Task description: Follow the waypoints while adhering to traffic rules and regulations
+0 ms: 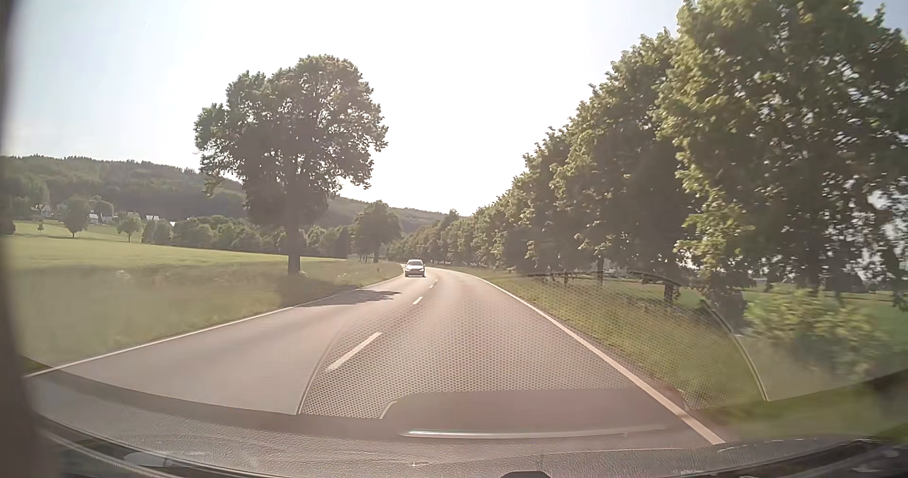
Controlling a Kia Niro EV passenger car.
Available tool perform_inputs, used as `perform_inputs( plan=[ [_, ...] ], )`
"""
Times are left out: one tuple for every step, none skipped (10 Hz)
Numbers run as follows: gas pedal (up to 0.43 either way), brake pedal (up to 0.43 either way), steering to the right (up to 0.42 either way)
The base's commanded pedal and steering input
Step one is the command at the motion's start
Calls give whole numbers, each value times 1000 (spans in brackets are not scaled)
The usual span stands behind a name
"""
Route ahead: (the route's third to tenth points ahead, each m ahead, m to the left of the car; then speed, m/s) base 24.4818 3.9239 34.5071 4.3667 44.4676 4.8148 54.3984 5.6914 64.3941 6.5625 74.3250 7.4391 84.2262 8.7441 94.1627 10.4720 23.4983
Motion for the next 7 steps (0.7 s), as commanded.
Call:
perform_inputs(
  plan=[
    [189, 0, -10],
    [197, 0, -10],
    [197, 0, -10],
    [209, 0, -10],
    [209, 0, -10],
    [209, 0, -10],
    [209, 0, -10]
  ],
)
